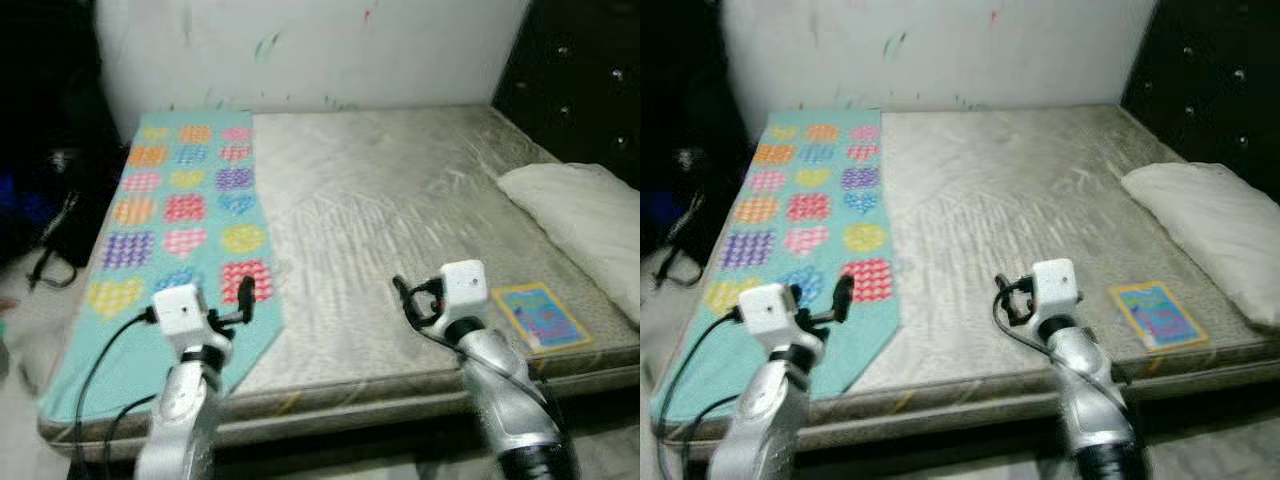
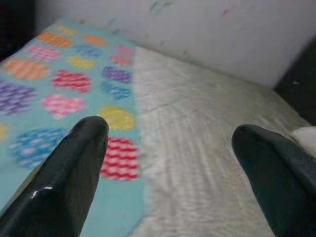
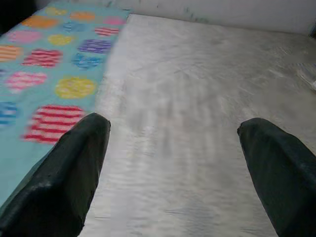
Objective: Clean up the room
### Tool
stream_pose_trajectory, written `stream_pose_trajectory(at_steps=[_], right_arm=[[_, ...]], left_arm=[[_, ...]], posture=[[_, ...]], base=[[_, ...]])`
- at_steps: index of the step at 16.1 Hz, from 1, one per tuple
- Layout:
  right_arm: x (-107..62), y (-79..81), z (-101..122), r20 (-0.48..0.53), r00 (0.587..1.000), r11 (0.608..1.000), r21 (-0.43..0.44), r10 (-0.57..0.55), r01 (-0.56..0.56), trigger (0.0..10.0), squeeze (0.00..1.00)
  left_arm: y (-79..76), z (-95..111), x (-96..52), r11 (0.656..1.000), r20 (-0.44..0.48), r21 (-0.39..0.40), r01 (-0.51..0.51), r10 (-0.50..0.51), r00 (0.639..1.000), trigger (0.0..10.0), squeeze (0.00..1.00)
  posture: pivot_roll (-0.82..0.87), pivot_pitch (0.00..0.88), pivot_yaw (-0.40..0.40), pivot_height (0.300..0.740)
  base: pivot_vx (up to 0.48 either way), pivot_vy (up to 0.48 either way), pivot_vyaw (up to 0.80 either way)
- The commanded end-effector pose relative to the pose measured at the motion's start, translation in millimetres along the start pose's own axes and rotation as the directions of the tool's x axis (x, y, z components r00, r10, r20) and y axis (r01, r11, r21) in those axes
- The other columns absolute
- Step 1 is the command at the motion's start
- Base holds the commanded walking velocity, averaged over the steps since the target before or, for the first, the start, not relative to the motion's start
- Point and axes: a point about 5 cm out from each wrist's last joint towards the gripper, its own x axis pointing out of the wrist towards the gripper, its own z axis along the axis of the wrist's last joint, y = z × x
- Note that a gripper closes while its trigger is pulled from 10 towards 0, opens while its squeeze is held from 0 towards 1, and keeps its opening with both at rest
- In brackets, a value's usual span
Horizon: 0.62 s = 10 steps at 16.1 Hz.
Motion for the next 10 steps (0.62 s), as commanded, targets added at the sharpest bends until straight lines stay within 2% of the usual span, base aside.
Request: stream_pose_trajectory(at_steps=[1, 9, 10], right_arm=[[0.8, -3.0, 6, 0.016, 1.0, 1.0, -0.008, -0.006, 0.006, 10.0, 0.0], [1.0, -1.6, 4, -0.003, 1.0, 1.0, 0.002, 0.008, -0.008, 10.0, 0.0], [-0.2, 6.8, 0, 0.007, 0.999, 0.999, -0.032, 0.037, -0.037, 10.0, 0.0]], left_arm=[[-5.4, 2, 1.4, 1.0, 0.008, -0.008, 0.015, -0.015, 1.0, 10.0, 0.0], [-2.8, 0, 0.7, 1.0, 0.009, 0.001, 0.007, -0.007, 1.0, 10.0, 0.0], [18.2, 16, -3.2, 0.99, 0.09, 0.121, -0.067, 0.056, 0.994, 10.0, 0.0]], posture=[[-0.06, 0.0, -0.027, 0.74], [-0.06, 0.0, -0.027, 0.74], [-0.01, 0.0, -0.037, 0.74]], base=[[0.0, 0.48, 0.0], [0.0, 0.48, 0.0], [0.0, 0.0, 0.0]])
